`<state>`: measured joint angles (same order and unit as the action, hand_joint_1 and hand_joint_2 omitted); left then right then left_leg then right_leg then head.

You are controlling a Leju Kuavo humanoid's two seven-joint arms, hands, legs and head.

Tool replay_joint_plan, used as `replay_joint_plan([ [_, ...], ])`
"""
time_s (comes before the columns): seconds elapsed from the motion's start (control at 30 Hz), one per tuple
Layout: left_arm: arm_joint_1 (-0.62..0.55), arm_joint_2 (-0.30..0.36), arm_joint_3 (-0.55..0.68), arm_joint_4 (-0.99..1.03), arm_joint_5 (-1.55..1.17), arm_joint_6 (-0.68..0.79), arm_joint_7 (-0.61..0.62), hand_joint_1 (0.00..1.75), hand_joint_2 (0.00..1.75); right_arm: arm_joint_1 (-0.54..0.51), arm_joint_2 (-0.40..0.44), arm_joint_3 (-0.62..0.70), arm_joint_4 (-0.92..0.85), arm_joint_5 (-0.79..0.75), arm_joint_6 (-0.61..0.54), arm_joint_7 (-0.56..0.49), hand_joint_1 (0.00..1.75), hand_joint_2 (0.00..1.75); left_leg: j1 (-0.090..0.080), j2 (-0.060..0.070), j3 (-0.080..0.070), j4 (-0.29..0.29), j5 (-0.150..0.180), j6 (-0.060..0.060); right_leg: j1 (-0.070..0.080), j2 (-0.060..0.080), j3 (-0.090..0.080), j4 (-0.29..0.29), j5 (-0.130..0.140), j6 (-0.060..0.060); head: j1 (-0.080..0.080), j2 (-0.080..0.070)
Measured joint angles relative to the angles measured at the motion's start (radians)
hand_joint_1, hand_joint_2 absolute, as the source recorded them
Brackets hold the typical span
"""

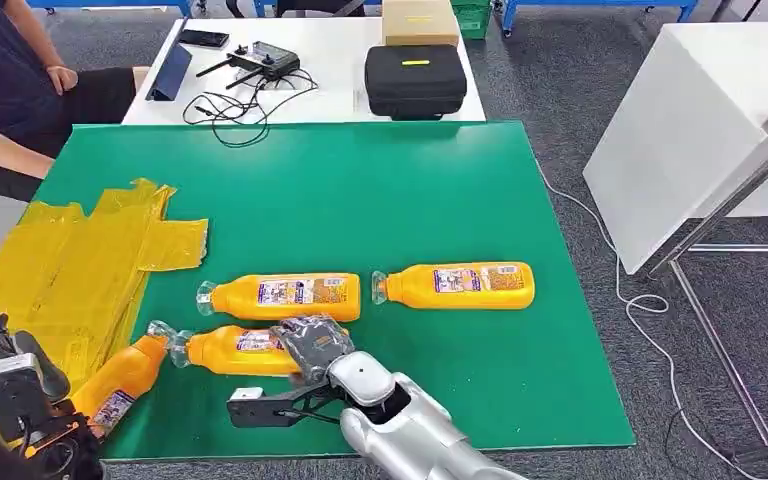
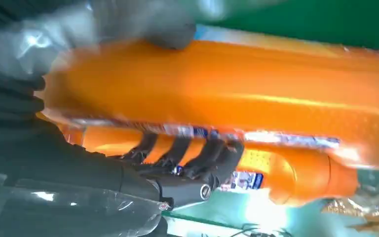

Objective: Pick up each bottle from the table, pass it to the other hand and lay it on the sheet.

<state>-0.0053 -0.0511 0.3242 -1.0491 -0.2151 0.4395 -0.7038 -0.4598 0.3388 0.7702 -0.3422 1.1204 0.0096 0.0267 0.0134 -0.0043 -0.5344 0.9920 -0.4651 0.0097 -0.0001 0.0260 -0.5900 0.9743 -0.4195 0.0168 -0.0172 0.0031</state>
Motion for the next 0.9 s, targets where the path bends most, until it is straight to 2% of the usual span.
replay_joint_plan([
  [0.5,-0.011,0.009,-0.03,0.0,0.038,0.008,0.0,0.0,0.0,-0.01,0.002,0.001,0.029,0.008,0.077,0.029,0.02,1.75,0.0,0.0,0.0,0.0,0.0,0.0,0.0,0.0,0.001,0.0,0.0,0.0,0.0,0.0],
  [0.53,-0.013,0.01,-0.034,0.0,0.041,0.009,0.0,0.0,0.0,-0.012,0.003,0.001,0.03,0.008,0.085,0.031,1.66,1.75,0.0,0.0,0.001,0.0,0.0,0.0,0.0,0.0,0.001,0.0,0.0,0.0,0.0,0.0],
  [0.57,-0.015,0.011,-0.037,0.0,0.049,0.01,0.0,0.0,0.0,-0.014,0.003,0.001,0.031,0.008,0.095,0.033,1.75,1.75,0.0,0.0,0.001,0.0,0.0,0.0,0.0,0.0,0.002,0.0,0.0,0.0,0.0,0.0],
  [0.77,-0.018,0.023,-0.055,0.001,0.071,0.023,0.0,0.0,0.0,-0.024,0.005,-0.001,0.035,-0.028,0.102,0.033,1.75,1.75,0.0,0.0,0.002,0.0,0.0,0.0,0.0,0.0,0.002,0.0,0.0,0.0,0.0,0.0],
  [0.9,-0.017,0.031,-0.061,0.002,0.08,0.021,0.0,0.0,0.0,-0.027,0.005,-0.035,0.035,-0.1,0.069,-0.033,1.75,1.75,0.0,0.0,0.001,0.0,0.0,0.0,0.0,0.0,0.002,0.0,0.0,0.0,0.0,0.0],
])
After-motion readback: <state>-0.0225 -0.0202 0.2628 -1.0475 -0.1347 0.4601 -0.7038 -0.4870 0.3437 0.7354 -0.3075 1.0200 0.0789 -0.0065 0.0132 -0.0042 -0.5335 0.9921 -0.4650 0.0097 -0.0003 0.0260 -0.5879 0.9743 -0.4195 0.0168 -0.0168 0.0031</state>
